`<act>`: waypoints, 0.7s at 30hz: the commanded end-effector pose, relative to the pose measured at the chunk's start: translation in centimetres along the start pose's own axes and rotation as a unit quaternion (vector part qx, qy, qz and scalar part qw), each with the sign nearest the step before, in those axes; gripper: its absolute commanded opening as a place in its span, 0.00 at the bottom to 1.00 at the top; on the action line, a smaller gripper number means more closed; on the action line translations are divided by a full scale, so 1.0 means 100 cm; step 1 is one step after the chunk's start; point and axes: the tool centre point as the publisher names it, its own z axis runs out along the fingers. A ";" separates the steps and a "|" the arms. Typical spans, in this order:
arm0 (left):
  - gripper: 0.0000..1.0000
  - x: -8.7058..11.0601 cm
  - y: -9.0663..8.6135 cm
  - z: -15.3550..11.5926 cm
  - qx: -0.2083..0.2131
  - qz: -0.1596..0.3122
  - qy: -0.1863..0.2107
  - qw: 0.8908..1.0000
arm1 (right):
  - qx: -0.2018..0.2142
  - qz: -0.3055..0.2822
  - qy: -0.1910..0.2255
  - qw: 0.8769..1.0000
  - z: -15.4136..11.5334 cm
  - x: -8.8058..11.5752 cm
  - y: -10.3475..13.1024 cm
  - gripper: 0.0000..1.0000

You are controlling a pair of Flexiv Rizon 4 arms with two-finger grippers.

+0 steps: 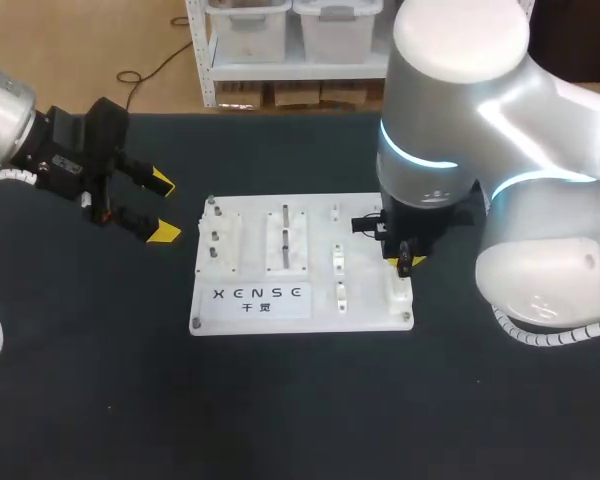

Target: Insert the USB connector, Ethernet cable, and multi-pin plug into their matching sockets one by one.

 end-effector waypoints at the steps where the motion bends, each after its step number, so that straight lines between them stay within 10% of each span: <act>1: 1.00 0.001 0.000 0.000 0.000 0.001 -0.001 1.000 | 0.000 0.000 0.003 1.000 0.004 0.002 0.002 0.00; 21: 1.00 0.001 0.000 0.000 0.000 0.001 -0.001 1.000 | 0.010 0.003 0.004 1.000 0.003 0.007 0.000 0.00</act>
